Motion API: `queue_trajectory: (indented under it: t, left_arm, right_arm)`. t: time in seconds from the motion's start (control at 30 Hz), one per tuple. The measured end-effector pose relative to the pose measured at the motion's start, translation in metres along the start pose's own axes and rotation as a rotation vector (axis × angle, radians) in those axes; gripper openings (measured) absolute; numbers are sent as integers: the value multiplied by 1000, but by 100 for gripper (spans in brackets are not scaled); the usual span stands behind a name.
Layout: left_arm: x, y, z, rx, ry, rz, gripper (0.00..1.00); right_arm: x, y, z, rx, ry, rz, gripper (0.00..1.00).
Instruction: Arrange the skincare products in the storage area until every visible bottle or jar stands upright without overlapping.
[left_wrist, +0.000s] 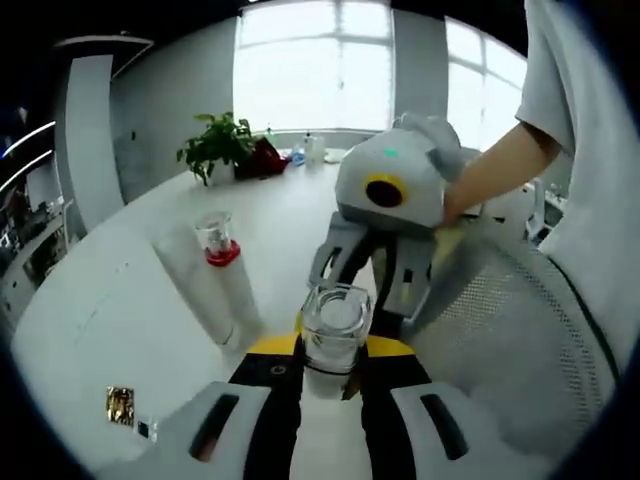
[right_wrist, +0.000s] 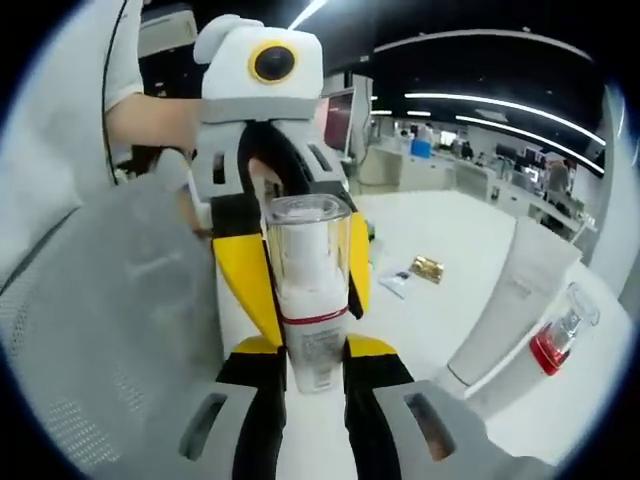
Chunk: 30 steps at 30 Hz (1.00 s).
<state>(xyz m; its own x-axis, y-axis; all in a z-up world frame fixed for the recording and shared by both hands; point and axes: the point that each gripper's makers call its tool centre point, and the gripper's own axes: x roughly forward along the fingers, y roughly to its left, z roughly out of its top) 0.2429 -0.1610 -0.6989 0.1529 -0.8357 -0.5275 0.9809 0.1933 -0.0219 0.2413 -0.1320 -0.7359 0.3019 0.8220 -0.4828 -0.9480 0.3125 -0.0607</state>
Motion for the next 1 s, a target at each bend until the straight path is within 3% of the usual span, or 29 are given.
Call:
queue_trajectory:
  t: [0.27, 1.0]
  left_arm:
    - [19, 5, -13, 3, 34, -9, 20]
    - [52, 14, -36, -23, 64, -17, 20]
  right_arm:
    - [5, -8, -22, 16, 45, -14, 21]
    - [11, -23, -62, 20, 94, -10, 21]
